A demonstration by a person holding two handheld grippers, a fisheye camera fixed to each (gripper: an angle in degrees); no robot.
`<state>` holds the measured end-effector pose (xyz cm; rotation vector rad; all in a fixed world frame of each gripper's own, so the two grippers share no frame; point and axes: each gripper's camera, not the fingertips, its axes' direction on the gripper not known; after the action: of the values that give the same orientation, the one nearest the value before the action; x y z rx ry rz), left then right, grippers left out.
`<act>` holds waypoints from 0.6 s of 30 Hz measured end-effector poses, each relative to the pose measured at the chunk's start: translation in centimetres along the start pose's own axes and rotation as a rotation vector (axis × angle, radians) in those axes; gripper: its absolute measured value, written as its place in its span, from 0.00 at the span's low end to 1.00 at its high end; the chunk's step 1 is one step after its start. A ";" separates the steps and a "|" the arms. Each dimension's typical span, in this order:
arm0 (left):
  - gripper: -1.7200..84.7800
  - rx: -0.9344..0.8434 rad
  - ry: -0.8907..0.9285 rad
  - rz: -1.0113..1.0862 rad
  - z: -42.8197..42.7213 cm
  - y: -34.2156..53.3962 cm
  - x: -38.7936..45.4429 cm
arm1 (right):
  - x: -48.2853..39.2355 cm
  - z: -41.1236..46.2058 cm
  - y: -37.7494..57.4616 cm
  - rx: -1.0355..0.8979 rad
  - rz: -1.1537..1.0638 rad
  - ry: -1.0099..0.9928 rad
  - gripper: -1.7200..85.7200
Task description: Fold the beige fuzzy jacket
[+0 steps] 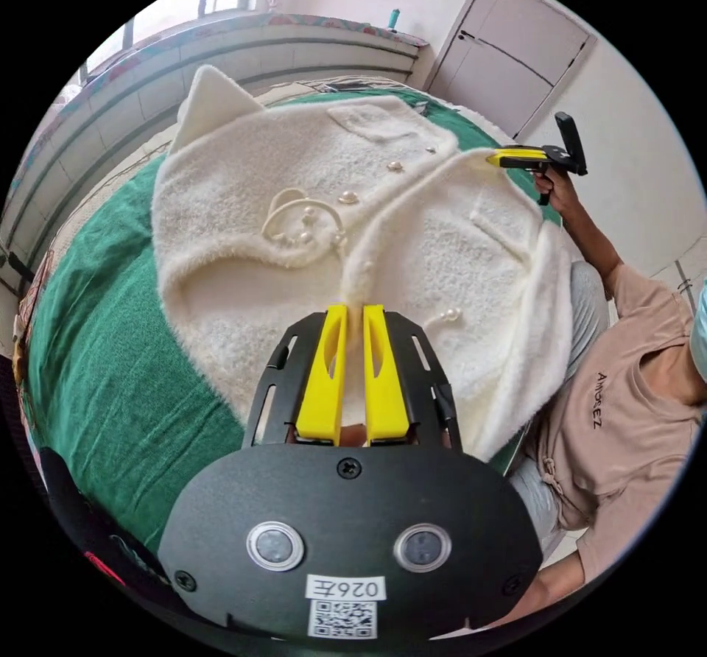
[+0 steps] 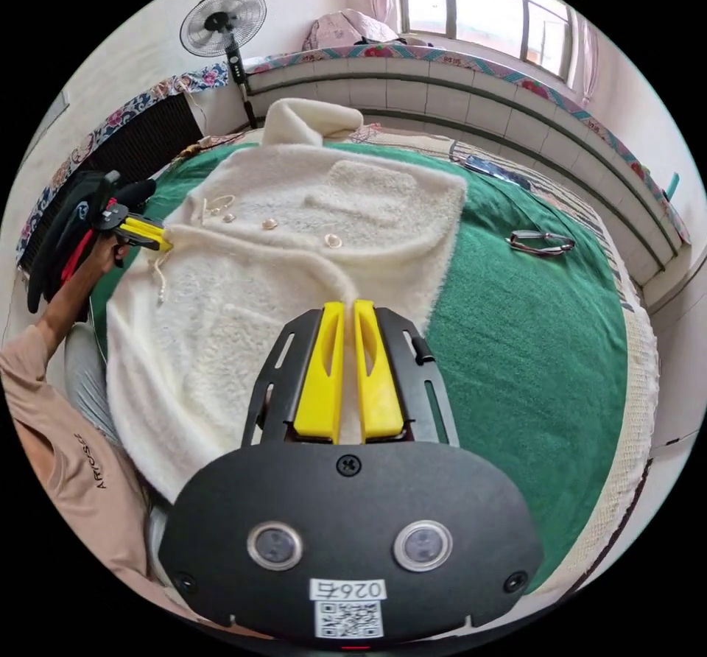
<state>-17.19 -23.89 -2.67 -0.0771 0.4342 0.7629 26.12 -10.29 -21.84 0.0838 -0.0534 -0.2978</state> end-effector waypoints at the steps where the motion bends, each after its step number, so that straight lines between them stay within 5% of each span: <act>1: 0.06 0.044 -0.046 0.020 -1.3 0.7 1.2 | -0.8 -2.0 0.9 0.062 -0.009 0.011 0.01; 6: 0.07 0.105 -0.050 -0.019 -3.0 -0.2 -0.4 | -1.0 -5.3 0.4 0.179 -0.009 0.035 0.01; 11: 0.08 -0.057 0.117 -0.170 2.9 -0.7 -5.1 | 2.2 4.4 -3.3 -0.124 0.110 0.013 0.07; 18: 0.01 0.314 0.075 -0.248 -4.1 4.2 -4.7 | -0.2 1.8 -2.0 0.025 0.134 0.077 0.08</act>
<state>-24.47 -24.86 -4.13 0.1333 0.5992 0.4424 25.20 -12.28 -20.24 0.1157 0.0139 -0.1597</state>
